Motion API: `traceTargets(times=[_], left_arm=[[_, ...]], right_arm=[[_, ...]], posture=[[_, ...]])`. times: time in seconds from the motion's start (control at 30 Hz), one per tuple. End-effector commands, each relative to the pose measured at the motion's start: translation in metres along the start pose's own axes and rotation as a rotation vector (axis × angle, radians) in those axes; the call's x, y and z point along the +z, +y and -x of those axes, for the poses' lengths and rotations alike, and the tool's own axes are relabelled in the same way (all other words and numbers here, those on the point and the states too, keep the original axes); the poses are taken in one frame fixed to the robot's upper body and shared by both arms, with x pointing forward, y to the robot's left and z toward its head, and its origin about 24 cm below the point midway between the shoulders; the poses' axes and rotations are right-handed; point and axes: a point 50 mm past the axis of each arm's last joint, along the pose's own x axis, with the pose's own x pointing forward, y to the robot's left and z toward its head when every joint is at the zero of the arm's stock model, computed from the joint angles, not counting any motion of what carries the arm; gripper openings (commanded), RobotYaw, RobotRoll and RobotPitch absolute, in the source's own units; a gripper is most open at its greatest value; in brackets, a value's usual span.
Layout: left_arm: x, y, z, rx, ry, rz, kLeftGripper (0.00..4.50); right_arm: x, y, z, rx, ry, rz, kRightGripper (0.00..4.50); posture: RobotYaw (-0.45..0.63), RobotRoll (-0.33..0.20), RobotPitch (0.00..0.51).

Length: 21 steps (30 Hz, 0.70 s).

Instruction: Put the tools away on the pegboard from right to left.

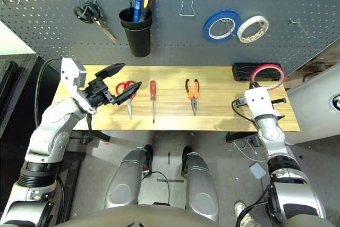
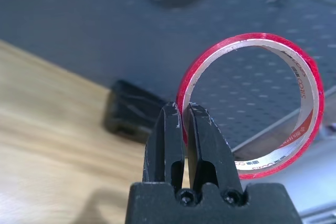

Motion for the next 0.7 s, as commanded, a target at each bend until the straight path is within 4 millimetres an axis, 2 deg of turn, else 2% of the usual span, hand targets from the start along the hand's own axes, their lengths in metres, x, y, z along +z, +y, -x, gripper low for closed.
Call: traceTargets(times=[0.03,0.27,0.43,0.6,0.7], left_arm=[[0.006,-0.006,0.001,-0.058,-0.019,0.014,4.5],[0.008,-0.006,-0.004,-0.079,-0.025,0.001,4.5],[0.01,-0.005,-0.008,-0.093,-0.025,-0.019,4.5],[0.011,-0.004,-0.011,-0.1,-0.028,-0.021,4.5],[0.012,-0.004,-0.012,-0.103,-0.025,-0.024,4.5]], right_arm=[[-0.011,-0.024,0.008,-0.123,0.034,0.02,0.02],[-0.003,-0.05,-0.006,-0.206,0.012,0.04,0.02],[0.014,-0.063,-0.027,-0.151,-0.027,0.075,0.02],[0.03,-0.07,-0.048,-0.119,-0.043,0.062,0.02],[0.041,-0.066,-0.062,-0.057,-0.036,0.03,0.02]], posture=[[0.21,0.0,0.148],[0.2,0.0,0.151],[0.19,0.0,0.153],[0.18,0.0,0.153],[0.18,0.0,0.156]])
